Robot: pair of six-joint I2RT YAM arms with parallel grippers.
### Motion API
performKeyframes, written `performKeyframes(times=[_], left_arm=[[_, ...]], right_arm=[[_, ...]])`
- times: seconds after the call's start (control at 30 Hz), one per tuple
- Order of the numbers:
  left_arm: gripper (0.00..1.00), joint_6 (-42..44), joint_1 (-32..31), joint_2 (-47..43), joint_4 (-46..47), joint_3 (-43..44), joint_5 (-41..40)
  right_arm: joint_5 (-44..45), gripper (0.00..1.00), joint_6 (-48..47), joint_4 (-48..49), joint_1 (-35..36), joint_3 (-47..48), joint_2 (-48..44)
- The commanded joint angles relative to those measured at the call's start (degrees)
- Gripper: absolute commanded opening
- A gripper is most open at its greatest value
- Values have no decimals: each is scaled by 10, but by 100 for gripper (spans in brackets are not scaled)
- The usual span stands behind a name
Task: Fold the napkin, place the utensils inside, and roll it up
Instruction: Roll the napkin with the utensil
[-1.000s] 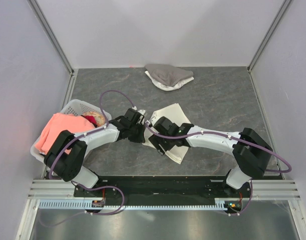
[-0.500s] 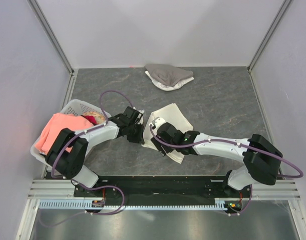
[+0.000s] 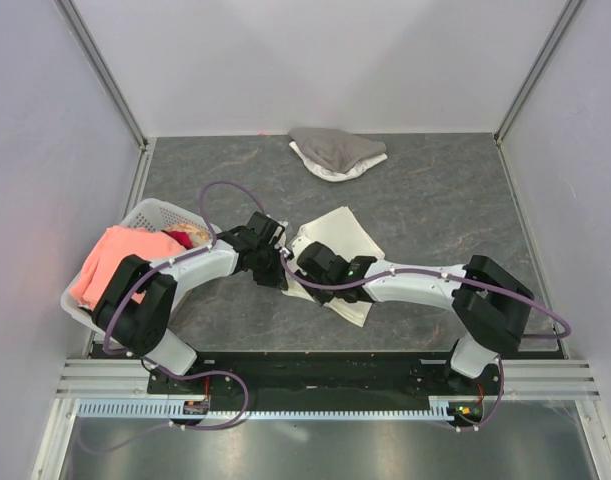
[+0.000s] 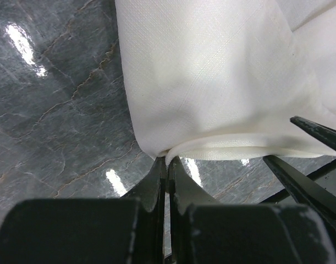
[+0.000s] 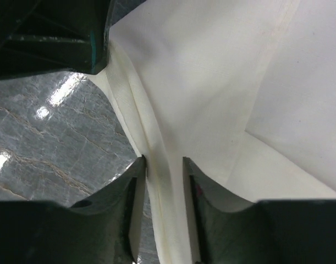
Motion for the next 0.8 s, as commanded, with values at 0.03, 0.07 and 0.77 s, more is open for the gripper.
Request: performKeyframes(times=[0.03,0.07,0.77], left_arm=[[2,12,2,6,-5,17,14],[2,12,2,5,-5,16,12],[57,-49,28,-111,72,-81,-67]], right_arm=[[3,29,-8,4,-2,34,25],[1,26,-7,4,-4,36,26],[-192,0,4,0,-111,33,115]])
